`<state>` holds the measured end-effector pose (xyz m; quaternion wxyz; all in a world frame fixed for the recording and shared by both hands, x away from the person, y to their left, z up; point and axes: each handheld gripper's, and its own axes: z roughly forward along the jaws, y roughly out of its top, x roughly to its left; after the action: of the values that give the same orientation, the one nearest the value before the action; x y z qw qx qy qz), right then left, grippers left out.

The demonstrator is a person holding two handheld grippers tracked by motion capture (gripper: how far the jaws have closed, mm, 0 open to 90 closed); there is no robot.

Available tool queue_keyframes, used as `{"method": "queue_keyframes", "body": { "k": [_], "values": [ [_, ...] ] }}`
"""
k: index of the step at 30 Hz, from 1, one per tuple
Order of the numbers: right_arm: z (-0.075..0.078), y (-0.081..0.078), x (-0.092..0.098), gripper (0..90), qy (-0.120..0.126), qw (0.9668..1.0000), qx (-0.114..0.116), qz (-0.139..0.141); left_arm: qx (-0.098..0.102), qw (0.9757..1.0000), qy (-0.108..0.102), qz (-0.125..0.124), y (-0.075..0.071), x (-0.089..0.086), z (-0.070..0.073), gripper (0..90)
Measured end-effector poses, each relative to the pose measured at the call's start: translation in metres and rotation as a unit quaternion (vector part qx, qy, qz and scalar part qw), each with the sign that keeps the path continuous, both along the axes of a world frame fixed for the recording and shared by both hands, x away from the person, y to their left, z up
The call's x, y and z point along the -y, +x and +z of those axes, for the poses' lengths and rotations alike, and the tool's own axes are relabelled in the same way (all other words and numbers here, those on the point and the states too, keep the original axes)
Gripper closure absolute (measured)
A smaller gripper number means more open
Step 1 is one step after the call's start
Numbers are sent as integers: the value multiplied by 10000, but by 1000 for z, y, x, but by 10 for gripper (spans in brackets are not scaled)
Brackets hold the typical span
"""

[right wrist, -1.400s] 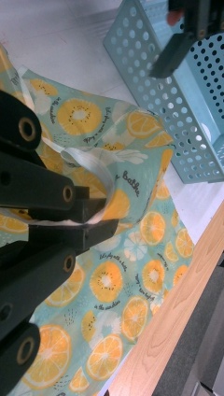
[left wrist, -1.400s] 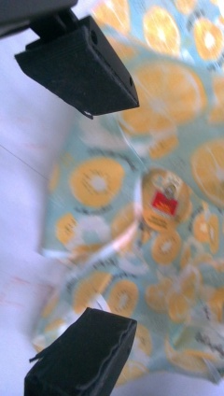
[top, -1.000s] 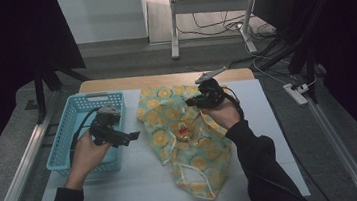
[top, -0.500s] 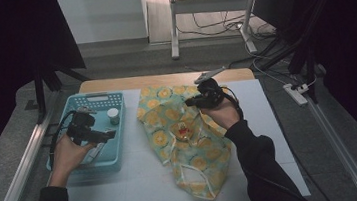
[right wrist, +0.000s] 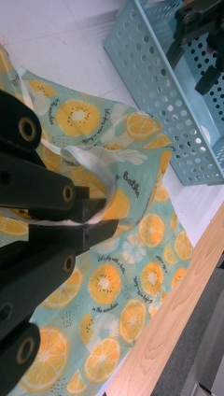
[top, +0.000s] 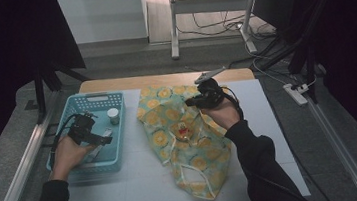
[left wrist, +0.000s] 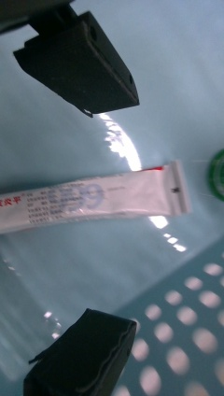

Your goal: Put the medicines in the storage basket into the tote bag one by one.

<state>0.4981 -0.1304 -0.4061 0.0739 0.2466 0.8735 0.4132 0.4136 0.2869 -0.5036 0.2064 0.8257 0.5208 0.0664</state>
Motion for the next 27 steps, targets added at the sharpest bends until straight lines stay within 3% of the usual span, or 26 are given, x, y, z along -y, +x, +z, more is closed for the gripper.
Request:
{"method": "queue_keyframes", "body": {
  "k": [7,13,19,23,27],
  "values": [
    [0,-1,-1,900,9,10000,4,11,-262,9993,263,3,4,1,-8,20],
    [-1,-1,0,900,11,10000,-6,10,-468,9974,542,-41,5,0,-14,129],
    [-1,-1,0,900,14,10000,-10,14,-575,9975,421,-36,5,1,-14,304],
    [0,-1,0,900,21,10000,0,13,-583,9976,381,-37,4,-1,-11,544],
    [0,-2,0,900,37,10000,0,11,-618,9974,364,-73,4,-1,-10,656]
  ]
}}
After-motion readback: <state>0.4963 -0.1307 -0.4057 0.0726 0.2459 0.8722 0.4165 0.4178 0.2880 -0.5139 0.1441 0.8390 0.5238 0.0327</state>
